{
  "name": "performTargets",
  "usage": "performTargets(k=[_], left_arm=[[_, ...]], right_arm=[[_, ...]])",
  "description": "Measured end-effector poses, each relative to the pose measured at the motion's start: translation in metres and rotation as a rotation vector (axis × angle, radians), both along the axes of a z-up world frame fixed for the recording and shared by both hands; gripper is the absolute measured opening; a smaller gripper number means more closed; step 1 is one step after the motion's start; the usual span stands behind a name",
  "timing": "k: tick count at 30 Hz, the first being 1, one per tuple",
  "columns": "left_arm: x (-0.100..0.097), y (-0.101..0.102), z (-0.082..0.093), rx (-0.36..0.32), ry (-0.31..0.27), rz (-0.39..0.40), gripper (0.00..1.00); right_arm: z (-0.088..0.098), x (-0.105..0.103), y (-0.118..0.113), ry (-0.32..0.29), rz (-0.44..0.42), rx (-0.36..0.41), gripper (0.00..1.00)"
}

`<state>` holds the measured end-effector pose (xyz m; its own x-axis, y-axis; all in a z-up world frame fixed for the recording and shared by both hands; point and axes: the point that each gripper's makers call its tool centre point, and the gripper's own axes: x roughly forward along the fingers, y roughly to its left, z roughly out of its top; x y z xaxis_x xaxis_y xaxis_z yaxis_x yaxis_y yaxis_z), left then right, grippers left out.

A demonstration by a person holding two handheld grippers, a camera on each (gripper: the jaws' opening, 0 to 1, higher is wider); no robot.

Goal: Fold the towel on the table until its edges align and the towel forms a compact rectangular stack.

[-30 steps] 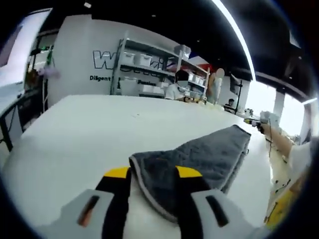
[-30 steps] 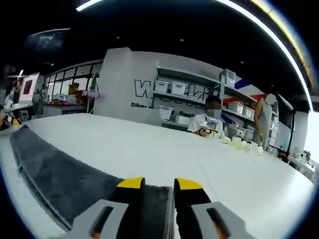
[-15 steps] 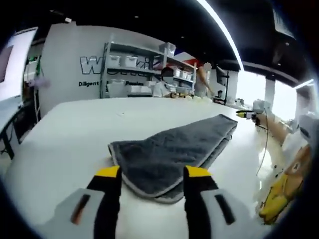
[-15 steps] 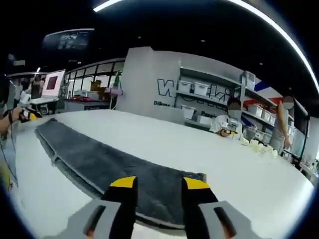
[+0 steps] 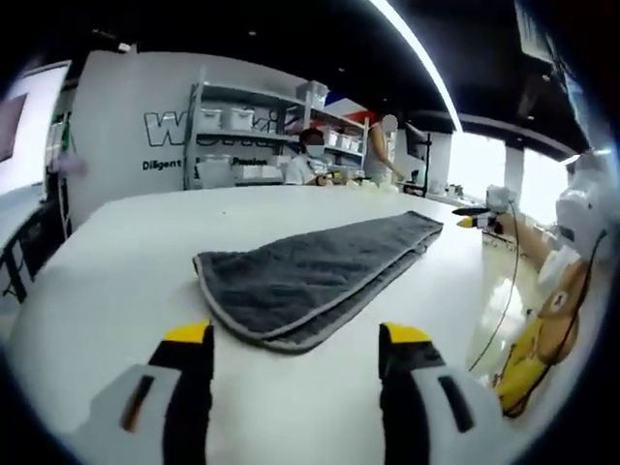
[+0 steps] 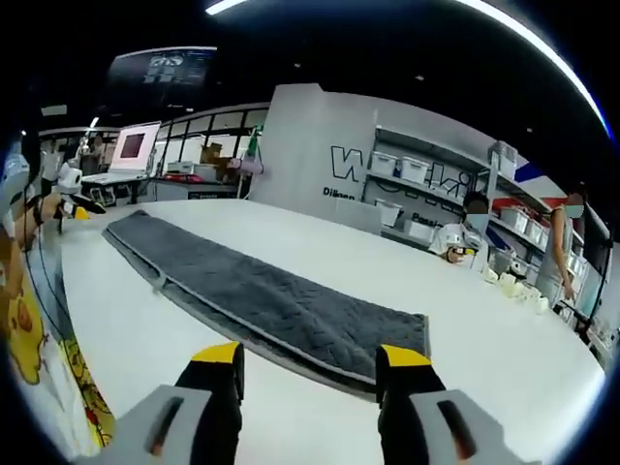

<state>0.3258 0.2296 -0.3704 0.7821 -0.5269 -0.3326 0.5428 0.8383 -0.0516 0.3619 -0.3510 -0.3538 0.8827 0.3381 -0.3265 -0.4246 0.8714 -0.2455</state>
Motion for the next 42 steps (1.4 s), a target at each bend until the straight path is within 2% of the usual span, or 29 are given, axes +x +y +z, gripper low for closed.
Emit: performTargets(k=[5,10,15,18,23,30,37,42], left_arm=[[-0.009,-0.005,-0.009,0.013,0.034,-0.011,0.76],[-0.015,-0.006,-0.007,0.027,0.036,-0.014,0.8],[-0.017,-0.01,-0.012,0.045,0.051,-0.027,0.85],[-0.017,-0.011,-0.016,0.054,0.062,-0.028,0.87],[-0.017,-0.014,-0.017,0.065,0.068,-0.034,0.9],[-0.018,-0.022,-0.019,0.07,0.075,-0.05,0.92],[-0.018,-0.025,-0.02,0.069,0.077,-0.056,0.93],[-0.015,-0.023,-0.022,0.097,0.087,-0.049,0.99]], right_arm=[[-0.011,-0.005,0.005,0.024,0.003,0.023,0.63],[-0.012,-0.012,0.011,0.047,0.004,0.062,0.69],[-0.017,-0.013,0.011,0.059,-0.009,0.06,0.74],[-0.023,-0.014,0.011,0.082,-0.005,0.104,0.81],[-0.027,-0.016,0.013,0.093,0.0,0.096,0.9],[-0.03,-0.018,0.01,0.114,-0.023,0.126,0.99],[-0.027,-0.022,0.008,0.12,-0.029,0.122,0.99],[-0.024,-0.023,0.006,0.106,-0.04,0.119,0.99]])
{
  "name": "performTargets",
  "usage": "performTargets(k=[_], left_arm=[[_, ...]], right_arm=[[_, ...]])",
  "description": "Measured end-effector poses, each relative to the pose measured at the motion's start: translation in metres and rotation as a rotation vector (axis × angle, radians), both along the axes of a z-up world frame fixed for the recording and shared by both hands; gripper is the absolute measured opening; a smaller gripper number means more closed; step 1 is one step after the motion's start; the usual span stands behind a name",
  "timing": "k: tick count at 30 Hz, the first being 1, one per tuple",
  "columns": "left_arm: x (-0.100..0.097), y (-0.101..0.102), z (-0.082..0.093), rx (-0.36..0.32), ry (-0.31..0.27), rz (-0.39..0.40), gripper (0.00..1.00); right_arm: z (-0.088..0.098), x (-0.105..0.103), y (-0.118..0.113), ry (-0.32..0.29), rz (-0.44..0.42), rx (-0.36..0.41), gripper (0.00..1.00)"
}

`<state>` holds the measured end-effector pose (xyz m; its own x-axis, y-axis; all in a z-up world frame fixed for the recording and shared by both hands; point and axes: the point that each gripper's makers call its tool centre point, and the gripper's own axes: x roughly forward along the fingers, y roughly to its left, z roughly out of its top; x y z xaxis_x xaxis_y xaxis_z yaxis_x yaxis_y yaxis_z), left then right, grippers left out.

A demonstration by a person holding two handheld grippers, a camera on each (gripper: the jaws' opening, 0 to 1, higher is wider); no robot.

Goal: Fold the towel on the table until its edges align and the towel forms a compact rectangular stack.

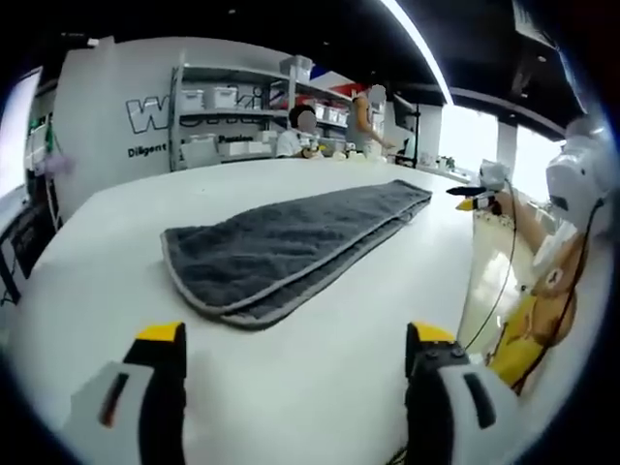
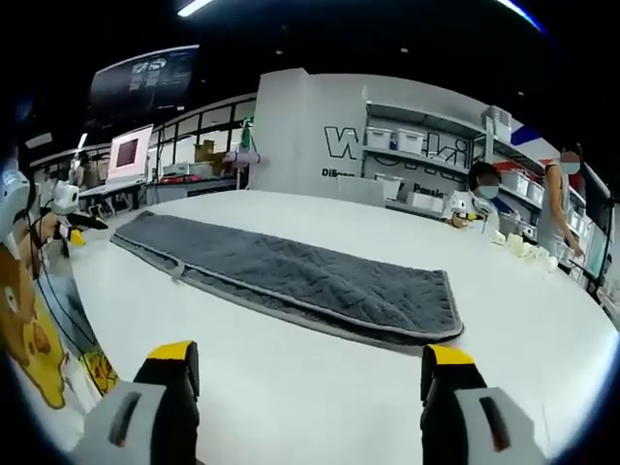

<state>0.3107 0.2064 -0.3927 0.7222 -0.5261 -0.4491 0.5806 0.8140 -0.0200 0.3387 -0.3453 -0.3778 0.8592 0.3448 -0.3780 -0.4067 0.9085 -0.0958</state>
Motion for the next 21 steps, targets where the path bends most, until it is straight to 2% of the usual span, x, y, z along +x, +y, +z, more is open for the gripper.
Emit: performTargets(k=[17,21], left_arm=[[0.001,0.006,0.005,-0.011,-0.025,0.013,0.99],[0.001,0.01,0.007,-0.014,-0.042,0.022,0.99]], right_arm=[[-0.003,-0.002,-0.01,0.006,-0.064,0.039,0.99],[0.002,-0.003,-0.011,-0.004,-0.087,0.079,0.99]])
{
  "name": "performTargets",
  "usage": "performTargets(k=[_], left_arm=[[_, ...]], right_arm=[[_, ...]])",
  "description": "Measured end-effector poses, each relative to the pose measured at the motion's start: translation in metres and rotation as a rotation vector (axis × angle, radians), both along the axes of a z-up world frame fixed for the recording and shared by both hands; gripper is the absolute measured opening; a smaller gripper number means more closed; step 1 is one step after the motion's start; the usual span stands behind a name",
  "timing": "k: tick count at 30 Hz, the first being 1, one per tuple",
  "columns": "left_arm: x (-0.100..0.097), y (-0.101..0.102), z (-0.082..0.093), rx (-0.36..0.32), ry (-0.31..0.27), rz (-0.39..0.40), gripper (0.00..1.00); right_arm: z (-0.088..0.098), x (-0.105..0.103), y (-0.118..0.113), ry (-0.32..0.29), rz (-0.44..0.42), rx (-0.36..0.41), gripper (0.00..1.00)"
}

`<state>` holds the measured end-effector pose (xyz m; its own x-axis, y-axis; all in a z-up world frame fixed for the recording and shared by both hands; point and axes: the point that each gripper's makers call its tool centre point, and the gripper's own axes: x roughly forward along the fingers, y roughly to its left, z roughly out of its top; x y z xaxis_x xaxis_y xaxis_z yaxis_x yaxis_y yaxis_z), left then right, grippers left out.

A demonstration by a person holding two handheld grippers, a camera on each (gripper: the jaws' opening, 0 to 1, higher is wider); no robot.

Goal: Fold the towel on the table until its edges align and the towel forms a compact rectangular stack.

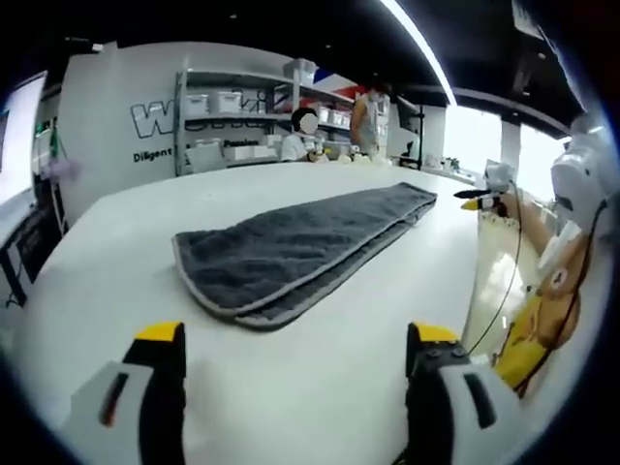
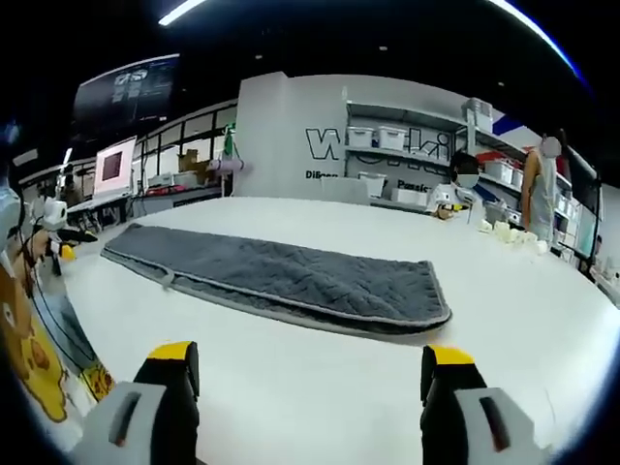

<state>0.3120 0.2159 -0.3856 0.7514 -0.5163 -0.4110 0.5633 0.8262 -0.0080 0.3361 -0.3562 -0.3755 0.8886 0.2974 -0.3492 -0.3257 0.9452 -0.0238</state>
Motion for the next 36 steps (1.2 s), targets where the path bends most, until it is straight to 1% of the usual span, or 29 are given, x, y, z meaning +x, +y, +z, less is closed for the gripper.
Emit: performTargets(k=[3,9,18,21,24,29,31,34,36], left_arm=[[0.001,0.002,0.002,-0.016,-0.007,0.002,0.99],[0.003,0.003,-0.002,-0.019,0.0,0.003,0.99],[0.006,0.005,-0.002,-0.018,0.003,0.005,0.99],[0.007,0.002,0.003,-0.013,-0.006,-0.004,0.99],[0.009,-0.002,0.007,0.005,-0.015,-0.023,0.99],[0.015,-0.005,0.014,0.026,-0.035,-0.047,0.99],[0.018,-0.006,0.017,0.031,-0.045,-0.069,0.98],[0.023,-0.008,0.02,0.021,-0.05,-0.098,0.95],[0.028,-0.007,0.022,0.017,-0.064,-0.121,0.92]], right_arm=[[0.003,0.001,-0.004,-0.002,-0.027,0.027,0.99],[0.003,0.005,-0.012,-0.001,-0.08,0.126,0.99],[0.001,0.011,-0.011,0.007,-0.089,0.181,0.97],[0.002,0.012,-0.009,0.001,-0.086,0.165,0.96],[0.006,0.014,-0.004,-0.02,-0.066,0.105,0.95],[0.015,0.016,0.013,-0.045,-0.001,0.029,0.92],[0.017,0.016,0.021,-0.055,0.023,-0.002,0.91],[0.02,0.014,0.034,-0.074,0.063,-0.028,0.88],[0.022,0.013,0.04,-0.081,0.077,-0.036,0.87]])
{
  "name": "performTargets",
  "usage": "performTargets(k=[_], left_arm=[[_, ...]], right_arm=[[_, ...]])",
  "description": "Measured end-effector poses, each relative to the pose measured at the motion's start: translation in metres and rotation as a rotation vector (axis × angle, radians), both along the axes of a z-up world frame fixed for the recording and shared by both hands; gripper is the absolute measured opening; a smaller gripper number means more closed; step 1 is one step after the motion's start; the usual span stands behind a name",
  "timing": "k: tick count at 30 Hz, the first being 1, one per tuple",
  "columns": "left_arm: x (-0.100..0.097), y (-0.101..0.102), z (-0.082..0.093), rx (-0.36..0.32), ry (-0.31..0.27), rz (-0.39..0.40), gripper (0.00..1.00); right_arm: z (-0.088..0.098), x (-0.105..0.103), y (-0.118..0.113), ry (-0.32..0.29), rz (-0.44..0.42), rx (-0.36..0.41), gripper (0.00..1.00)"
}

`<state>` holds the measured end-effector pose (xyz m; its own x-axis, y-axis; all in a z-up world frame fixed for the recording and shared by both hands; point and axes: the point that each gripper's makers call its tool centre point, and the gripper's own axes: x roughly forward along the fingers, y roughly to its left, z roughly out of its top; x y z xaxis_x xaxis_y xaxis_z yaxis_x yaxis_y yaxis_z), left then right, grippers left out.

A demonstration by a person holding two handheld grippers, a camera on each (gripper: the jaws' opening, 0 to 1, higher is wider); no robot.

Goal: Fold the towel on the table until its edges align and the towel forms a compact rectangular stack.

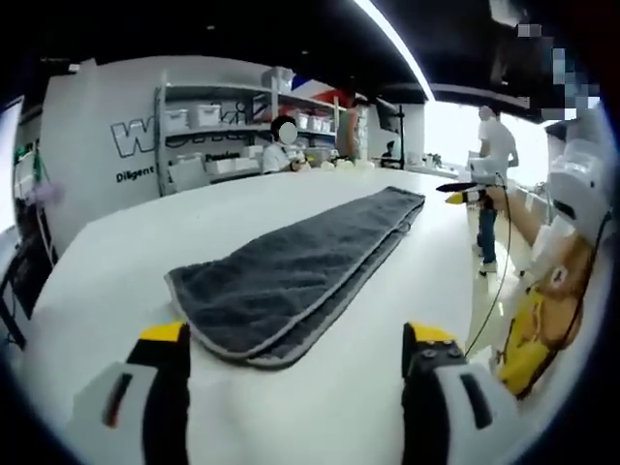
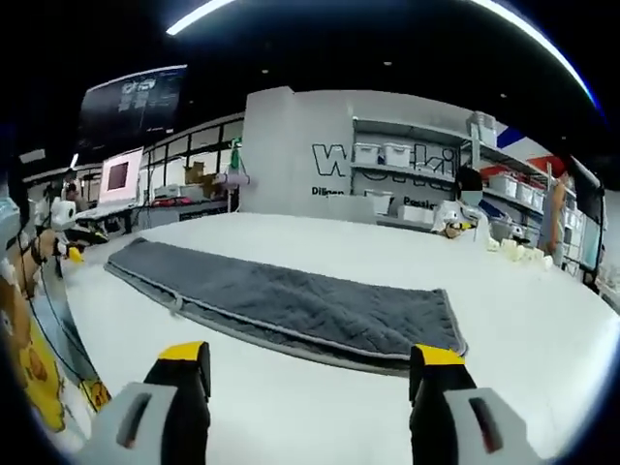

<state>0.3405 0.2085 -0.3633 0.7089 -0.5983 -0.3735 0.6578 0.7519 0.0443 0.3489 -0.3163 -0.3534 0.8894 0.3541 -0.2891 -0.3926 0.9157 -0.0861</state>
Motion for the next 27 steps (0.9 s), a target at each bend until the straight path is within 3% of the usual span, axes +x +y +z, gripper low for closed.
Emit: performTargets(k=[5,8,13,20,27], left_arm=[[0.016,0.003,-0.002,0.024,-0.007,-0.046,0.73],[0.025,-0.001,-0.004,0.059,-0.032,-0.099,0.59],[0.034,-0.006,-0.021,0.165,-0.017,-0.187,0.46],[0.042,-0.008,-0.038,0.155,0.037,-0.22,0.31],[0.039,-0.01,-0.039,0.168,0.027,-0.244,0.15]], right_arm=[[0.002,0.0,-0.003,-0.015,-0.029,-0.053,0.87],[0.005,-0.002,-0.006,-0.023,-0.045,-0.045,0.87],[0.009,-0.01,-0.009,-0.035,-0.07,-0.019,0.87],[0.006,-0.02,-0.016,-0.021,-0.097,-0.02,0.87],[0.009,-0.024,-0.022,-0.026,-0.12,-0.02,0.87]])
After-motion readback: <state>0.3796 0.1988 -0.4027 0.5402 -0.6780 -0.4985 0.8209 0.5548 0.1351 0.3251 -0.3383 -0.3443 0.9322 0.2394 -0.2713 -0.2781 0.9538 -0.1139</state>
